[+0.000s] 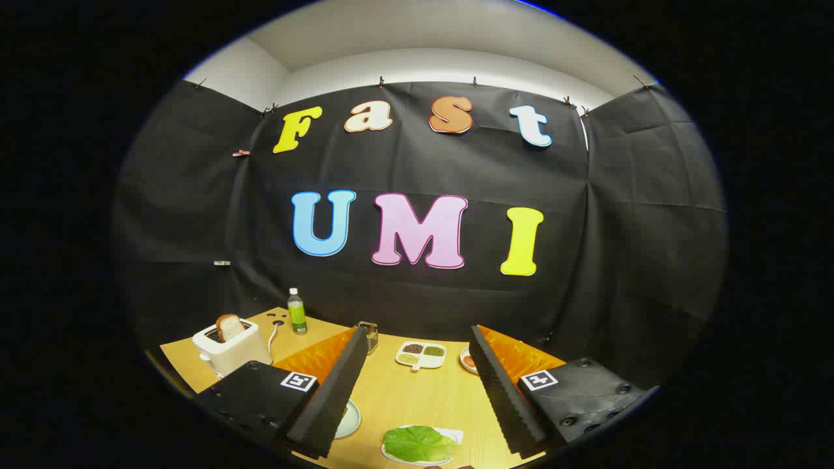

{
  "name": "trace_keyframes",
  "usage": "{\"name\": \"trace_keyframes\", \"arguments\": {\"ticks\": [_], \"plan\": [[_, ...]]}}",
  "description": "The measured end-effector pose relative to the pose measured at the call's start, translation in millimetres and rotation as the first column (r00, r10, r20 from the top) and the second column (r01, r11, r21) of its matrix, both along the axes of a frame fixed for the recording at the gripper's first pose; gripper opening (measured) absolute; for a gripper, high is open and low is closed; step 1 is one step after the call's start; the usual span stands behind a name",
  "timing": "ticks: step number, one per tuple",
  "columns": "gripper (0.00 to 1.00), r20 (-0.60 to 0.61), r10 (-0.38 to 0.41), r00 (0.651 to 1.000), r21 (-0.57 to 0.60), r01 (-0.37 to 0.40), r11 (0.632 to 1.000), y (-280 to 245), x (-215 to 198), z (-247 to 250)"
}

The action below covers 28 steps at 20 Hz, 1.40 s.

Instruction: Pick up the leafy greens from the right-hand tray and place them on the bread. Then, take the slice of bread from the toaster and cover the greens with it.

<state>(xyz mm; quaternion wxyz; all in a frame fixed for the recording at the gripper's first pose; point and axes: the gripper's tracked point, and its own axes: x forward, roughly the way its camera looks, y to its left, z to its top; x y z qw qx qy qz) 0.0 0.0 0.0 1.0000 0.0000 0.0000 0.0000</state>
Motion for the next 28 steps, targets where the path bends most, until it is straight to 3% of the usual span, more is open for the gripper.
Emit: {"name": "trace_keyframes", "arguments": {"ticks": [19, 28], "plan": [[0.97, -0.078, -0.108, 0.991, -0.020, 0.107, 0.994, 72, 19, -23], [0.97, -0.179, -0.047, 0.983, 0.008, 0.049, 0.999, 60, 25, -57]]}}
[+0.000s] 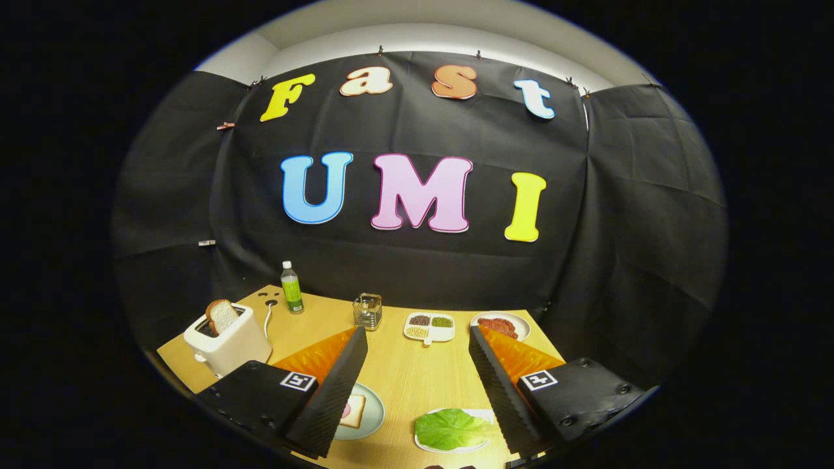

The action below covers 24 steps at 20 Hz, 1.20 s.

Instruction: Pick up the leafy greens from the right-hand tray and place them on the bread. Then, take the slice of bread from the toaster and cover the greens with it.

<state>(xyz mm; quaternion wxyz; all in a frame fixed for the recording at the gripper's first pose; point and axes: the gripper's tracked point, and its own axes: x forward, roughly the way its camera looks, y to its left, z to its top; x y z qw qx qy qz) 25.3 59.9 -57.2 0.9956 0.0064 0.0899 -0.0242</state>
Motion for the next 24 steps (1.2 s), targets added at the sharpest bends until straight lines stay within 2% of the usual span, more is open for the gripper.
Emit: {"name": "trace_keyframes", "arguments": {"ticks": [6, 12, 24], "plan": [[0.97, -0.120, 0.017, 0.993, 0.028, -0.014, 1.000, -19, 0, -50], [0.98, -0.247, 0.042, 0.968, 0.048, -0.031, 0.998, -35, 1, -104], [0.98, -0.507, 0.093, 0.857, 0.059, -0.073, 0.996, -59, 4, -224]]}}
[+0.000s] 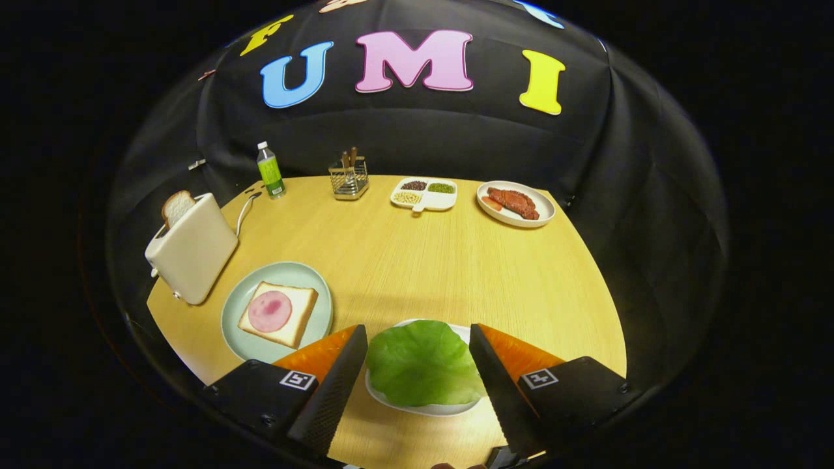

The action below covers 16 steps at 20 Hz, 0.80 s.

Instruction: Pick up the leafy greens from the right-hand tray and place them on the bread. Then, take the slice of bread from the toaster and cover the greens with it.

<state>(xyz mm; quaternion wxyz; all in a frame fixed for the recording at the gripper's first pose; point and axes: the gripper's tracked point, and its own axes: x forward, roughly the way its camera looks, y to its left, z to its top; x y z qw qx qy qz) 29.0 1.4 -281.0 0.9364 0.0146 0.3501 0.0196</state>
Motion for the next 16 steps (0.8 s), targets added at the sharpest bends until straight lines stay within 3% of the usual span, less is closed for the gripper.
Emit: {"name": "trace_keyframes", "arguments": {"ticks": [9, 16], "plan": [[0.98, -0.171, 0.074, 0.982, -0.047, -0.083, 0.995, -10, -18, -76], [0.97, -0.192, 0.097, 0.977, 0.004, -0.098, 0.995, -5, -13, -90]]}}
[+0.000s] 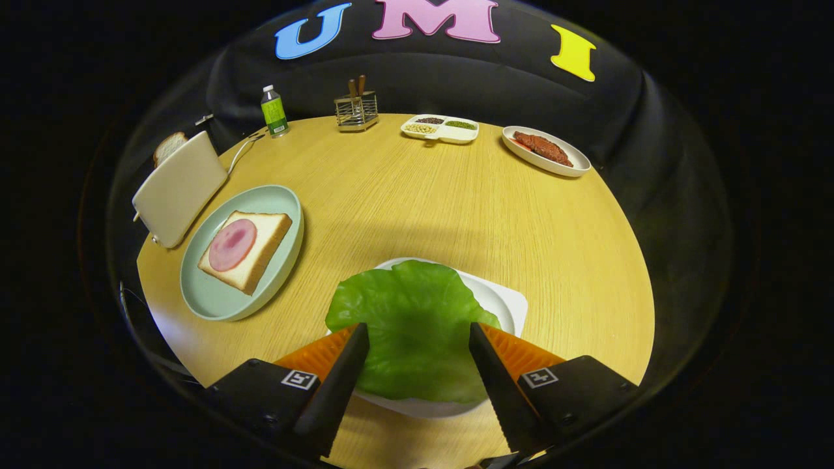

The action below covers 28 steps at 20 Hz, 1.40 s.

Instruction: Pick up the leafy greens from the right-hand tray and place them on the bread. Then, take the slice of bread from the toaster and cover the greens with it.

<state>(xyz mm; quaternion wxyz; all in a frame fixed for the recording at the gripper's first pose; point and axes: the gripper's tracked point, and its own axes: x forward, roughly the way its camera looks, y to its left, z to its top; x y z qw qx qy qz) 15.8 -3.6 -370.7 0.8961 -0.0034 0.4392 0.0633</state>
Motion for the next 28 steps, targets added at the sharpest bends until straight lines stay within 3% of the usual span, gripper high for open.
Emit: {"name": "trace_keyframes", "arguments": {"ticks": [11, 13, 15, 16, 19, 20, 22, 28], "plan": [[0.87, -0.039, -0.016, 0.999, 0.004, 0.016, 1.000, -2, 3, -2], [0.46, -0.042, -0.011, 0.999, 0.000, 0.011, 1.000, -3, 4, -4], [0.44, -0.040, -0.013, 0.999, -0.005, 0.012, 1.000, -6, 4, -2], [0.25, -0.038, -0.015, 0.999, -0.004, 0.015, 1.000, -6, 4, -3], [0.22, -0.036, 0.003, 0.999, -0.007, -0.003, 1.000, -4, 4, -3], [0.12, -0.036, 0.008, 0.999, -0.003, -0.008, 1.000, -3, 5, -3], [0.08, -0.043, 0.014, 0.999, -0.002, -0.014, 1.000, -3, 4, -1], [0.05, -0.049, 0.000, 0.999, 0.015, 0.000, 1.000, -5, 8, 14]]}}
